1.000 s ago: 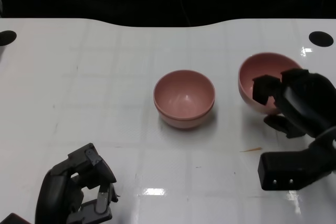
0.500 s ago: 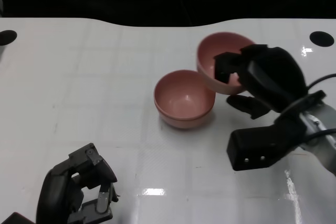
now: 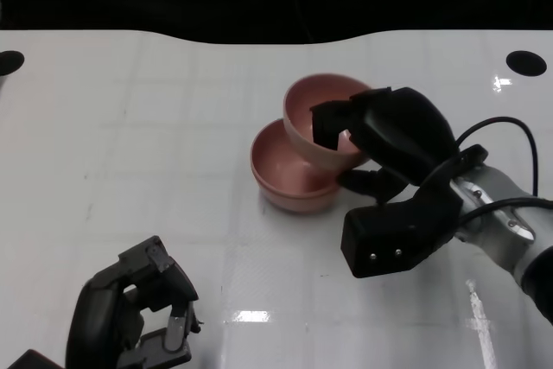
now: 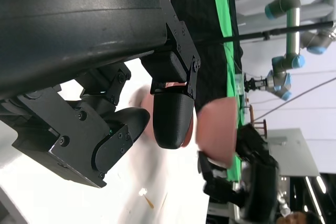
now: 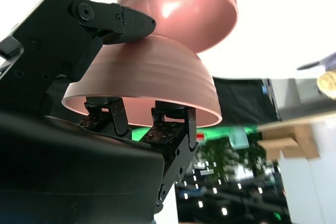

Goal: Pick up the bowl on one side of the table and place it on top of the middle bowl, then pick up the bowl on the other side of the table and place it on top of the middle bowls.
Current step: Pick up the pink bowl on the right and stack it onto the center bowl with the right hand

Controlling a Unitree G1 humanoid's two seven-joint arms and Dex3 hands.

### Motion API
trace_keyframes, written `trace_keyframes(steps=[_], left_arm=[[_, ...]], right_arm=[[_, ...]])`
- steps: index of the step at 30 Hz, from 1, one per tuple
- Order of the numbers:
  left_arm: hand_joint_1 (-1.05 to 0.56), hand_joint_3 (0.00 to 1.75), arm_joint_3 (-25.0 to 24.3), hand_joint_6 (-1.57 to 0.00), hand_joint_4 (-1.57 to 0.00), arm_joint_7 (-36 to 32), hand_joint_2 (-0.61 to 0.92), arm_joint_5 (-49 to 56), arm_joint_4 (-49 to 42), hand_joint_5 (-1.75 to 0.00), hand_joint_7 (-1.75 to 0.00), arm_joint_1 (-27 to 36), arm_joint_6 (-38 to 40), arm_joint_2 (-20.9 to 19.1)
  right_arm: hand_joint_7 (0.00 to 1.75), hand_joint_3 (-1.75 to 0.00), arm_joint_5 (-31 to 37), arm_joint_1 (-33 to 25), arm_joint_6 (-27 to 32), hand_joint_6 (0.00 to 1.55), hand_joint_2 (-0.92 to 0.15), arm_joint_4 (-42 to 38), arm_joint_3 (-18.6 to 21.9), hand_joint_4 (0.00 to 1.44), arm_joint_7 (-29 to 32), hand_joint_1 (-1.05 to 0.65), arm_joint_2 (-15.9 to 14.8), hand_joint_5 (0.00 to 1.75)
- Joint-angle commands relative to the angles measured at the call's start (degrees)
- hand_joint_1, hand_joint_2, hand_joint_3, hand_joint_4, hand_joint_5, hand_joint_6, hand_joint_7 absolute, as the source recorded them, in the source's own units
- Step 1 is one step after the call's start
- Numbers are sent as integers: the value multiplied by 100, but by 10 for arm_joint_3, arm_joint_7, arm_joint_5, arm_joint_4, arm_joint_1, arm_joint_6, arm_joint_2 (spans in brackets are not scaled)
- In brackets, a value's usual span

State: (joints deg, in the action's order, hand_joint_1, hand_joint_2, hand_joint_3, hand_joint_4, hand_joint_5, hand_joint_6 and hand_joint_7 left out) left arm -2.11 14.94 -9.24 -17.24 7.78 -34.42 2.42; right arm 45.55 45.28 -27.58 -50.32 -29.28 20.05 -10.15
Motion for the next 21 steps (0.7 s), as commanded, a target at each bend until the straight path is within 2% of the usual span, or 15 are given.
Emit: trace_keyframes(steps=[1, 5, 7, 18, 19, 20, 21], left_arm=[[-6, 129, -2, -79, -84, -5, 47, 1, 3, -174, -158, 2, 4, -5], [-5, 130, -2, -79, -84, -5, 47, 4, 1, -175, -158, 1, 3, -5], [-6, 130, -2, -79, -84, -5, 46, 3, -2, -175, -159, -1, 0, -5], [-6, 130, -2, -78, -84, -5, 46, 5, -6, -175, -159, -3, -3, -4], [-6, 131, -2, -78, -84, -5, 46, 5, -5, -175, -159, -3, -1, -3], [-6, 131, -1, -78, -84, -5, 45, 4, -5, -175, -159, -3, 0, -3], [-6, 131, -1, -78, -84, -5, 45, 5, -4, -175, -159, -2, 0, -2]], right_arm=[[148, -109, 2, 33, -12, 82, -41, -44, -12, 96, 15, -18, 15, 175], [142, -108, 3, 51, -16, 84, -39, -88, -25, 94, 14, -16, 26, 175], [139, -106, 2, 57, -23, 85, -42, -103, -31, 93, 15, -14, 29, 175], [124, -102, -3, 68, -33, 89, -45, -136, -34, 90, 8, -13, 41, 175], [78, -66, -2, 71, -29, 77, -64, -140, -37, 80, -2, -25, 42, 116], [49, -40, -2, 72, -27, 79, -77, -143, -38, 82, -8, -29, 43, 82], [32, -26, 3, 74, -24, 81, -85, -145, -43, 84, -12, -32, 42, 63]])
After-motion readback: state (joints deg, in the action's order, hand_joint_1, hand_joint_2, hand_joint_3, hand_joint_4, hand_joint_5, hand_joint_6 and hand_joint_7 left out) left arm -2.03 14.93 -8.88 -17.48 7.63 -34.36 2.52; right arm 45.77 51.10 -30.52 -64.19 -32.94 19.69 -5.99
